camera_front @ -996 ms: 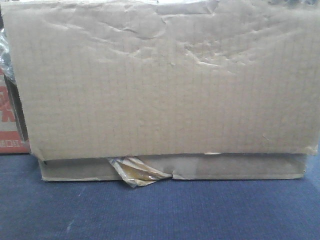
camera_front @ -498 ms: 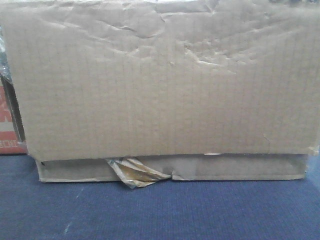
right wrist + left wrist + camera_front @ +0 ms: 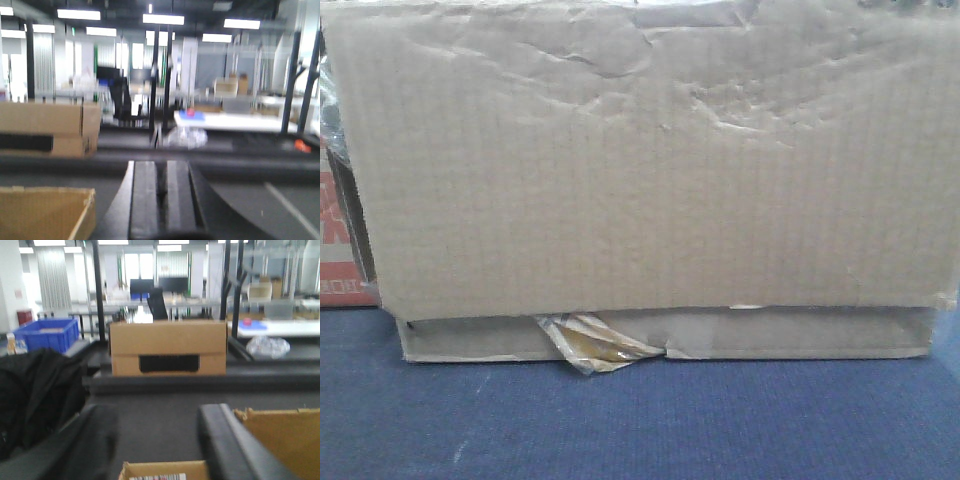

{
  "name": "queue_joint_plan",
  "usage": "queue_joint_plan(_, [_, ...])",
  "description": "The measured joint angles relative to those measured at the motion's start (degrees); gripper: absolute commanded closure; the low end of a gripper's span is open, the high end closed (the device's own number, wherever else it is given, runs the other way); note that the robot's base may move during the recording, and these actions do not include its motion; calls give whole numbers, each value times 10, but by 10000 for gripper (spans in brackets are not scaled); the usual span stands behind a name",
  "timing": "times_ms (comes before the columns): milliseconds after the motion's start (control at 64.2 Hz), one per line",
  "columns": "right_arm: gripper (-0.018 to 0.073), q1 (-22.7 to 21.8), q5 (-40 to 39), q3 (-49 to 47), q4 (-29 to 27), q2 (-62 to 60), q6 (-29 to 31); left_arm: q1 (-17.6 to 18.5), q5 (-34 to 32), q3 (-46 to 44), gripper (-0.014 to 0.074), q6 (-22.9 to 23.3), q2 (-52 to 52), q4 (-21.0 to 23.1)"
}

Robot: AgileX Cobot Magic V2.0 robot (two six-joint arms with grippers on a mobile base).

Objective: Stack two boxes on right shelf middle

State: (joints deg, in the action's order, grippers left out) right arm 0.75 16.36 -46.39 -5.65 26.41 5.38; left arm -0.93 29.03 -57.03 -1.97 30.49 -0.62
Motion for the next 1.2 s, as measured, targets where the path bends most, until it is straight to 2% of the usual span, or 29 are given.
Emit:
queue_joint_plan(78, [496,0,13,-9,0,48,0,14,8,-4,100,0,30,0])
queue_joint_plan(265, [56,0,26,-11,0,123,0,30,45,-5,29,0,95,0])
queue_joint_plan(311, [-20,0,26,-11,0,133,0,31,58,-5,16,0,109,0])
queue_joint_plan(482, [-10,0,31,-11,0,146,0,31,118,-30,12,0,177,-8])
queue_joint_plan(669, [-10,0,65,-11,0,146,0,31,249,-143,13,0,287,-61])
queue_joint_plan(778, [-10,0,87,-11,0,146,0,8,315,-220,13,-20,358,-70])
queue_joint_plan(903, [-10,5,98,-11,0,146,0,-41,368,-276,13,-75,428,-33])
queue_joint_plan(996, [-10,15,99,-11,-2,146,0,-77,375,-286,13,-111,480,10])
queue_joint_plan(1198, [-10,22,100,-11,-8,146,0,-92,353,-286,15,-138,575,18])
